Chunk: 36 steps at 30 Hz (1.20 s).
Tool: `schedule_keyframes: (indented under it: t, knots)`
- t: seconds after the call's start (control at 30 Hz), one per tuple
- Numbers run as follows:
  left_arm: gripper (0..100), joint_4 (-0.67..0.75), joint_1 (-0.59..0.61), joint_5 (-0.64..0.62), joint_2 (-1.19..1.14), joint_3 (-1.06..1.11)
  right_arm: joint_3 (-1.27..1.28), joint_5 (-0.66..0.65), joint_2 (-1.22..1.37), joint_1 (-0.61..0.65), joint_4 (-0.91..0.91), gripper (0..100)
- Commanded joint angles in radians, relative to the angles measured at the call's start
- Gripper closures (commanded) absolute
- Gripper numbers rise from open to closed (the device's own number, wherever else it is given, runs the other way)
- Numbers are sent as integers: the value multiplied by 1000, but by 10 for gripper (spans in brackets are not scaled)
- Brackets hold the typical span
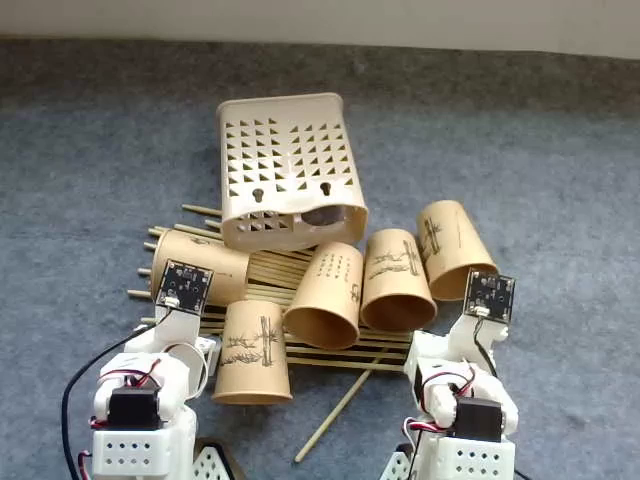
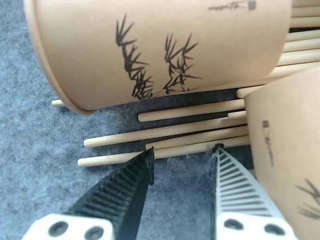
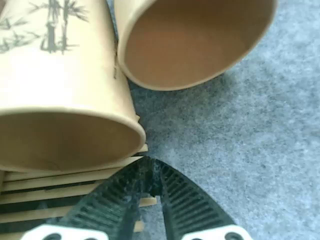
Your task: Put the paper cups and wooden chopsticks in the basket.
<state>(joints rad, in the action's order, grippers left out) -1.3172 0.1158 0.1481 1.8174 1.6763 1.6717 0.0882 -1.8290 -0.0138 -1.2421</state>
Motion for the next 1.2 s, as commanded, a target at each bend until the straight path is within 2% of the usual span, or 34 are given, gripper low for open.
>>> schedule_keyframes:
  t: [0.0,0.5,0.57,0.73,0.83,1.17]
  knots:
    - [811,-3,-13,3,5,19,148,3,-8,-5,-8,993]
    - [811,-3,-13,3,5,19,128,-5,-8,-12,-8,990]
    - [811,-3,-13,3,5,19,51,-86,-8,-13,-15,989]
    - [811,-3,-13,3,5,19,-154,-486,-8,-68,-7,989]
    - [811,-3,-13,3,5,19,-231,-664,-8,-97,-7,991]
    - [811,-3,-13,3,5,19,-366,-664,-8,-101,-13,993]
